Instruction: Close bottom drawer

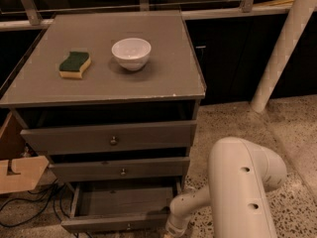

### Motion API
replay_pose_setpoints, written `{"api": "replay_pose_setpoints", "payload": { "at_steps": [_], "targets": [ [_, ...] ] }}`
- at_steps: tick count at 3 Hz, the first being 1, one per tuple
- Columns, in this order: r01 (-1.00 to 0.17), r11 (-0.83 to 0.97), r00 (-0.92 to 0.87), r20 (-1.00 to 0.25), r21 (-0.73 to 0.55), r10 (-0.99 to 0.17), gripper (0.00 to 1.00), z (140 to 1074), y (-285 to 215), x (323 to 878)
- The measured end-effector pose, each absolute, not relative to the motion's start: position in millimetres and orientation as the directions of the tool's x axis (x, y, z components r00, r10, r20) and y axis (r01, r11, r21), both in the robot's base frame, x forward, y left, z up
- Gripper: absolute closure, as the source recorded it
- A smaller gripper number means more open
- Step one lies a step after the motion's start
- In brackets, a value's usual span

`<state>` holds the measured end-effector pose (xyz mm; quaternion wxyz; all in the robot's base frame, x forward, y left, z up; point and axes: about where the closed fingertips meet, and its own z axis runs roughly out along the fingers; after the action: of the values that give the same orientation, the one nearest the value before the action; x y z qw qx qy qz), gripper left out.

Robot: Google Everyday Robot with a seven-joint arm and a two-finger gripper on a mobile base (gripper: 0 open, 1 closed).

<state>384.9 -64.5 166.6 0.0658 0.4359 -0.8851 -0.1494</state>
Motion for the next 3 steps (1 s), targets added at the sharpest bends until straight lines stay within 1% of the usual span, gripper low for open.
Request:
{"api": "replay_pose_setpoints", "payload": {
  "at_steps": [1, 2, 3],
  "targets": [
    [-0.752, 0.577, -0.61, -0.005, 0.318, -0.792, 0.73, 164, -63, 385],
    [-0.774, 0.572, -0.602, -0.036, 0.271, -0.798, 0.96, 170, -52, 403],
    [-0.804, 0.559, -0.584, -0.091, 0.202, -0.807, 1.0, 181, -32, 431]
  ]
}}
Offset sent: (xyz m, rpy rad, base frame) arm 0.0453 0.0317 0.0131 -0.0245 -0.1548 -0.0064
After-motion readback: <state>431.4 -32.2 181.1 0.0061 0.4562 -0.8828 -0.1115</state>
